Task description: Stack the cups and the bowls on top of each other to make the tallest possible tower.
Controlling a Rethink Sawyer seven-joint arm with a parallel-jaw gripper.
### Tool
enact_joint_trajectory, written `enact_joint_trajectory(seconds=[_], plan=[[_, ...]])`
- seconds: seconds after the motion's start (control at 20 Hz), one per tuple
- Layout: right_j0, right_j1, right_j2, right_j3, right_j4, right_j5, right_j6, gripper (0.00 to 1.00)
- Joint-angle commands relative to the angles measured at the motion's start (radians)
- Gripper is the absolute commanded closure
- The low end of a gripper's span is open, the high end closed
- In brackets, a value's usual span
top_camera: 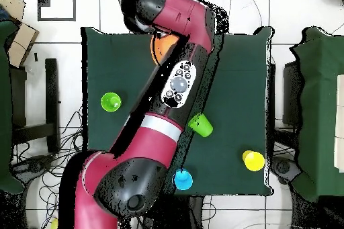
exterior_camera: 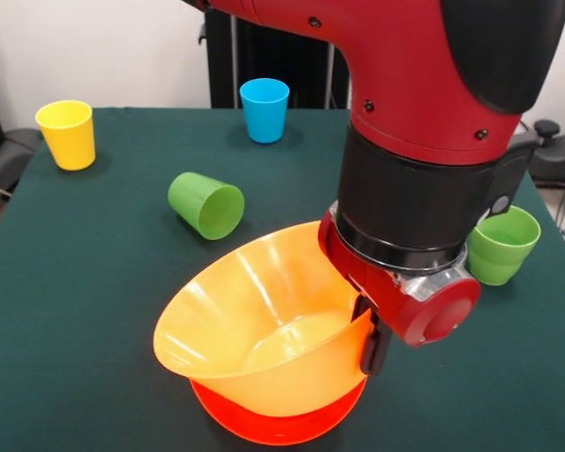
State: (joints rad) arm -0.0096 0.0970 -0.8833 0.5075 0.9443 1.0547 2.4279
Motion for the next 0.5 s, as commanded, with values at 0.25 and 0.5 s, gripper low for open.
enact_joint_trajectory(seconds=[0.25, 0.5], plan=[[-0.02, 0.003, 0.105, 0.024, -0.094, 0.019, 0.003, 1.0], [-0.027, 0.01, 0.114, 0.037, -0.108, 0.004, -0.019, 1.0]])
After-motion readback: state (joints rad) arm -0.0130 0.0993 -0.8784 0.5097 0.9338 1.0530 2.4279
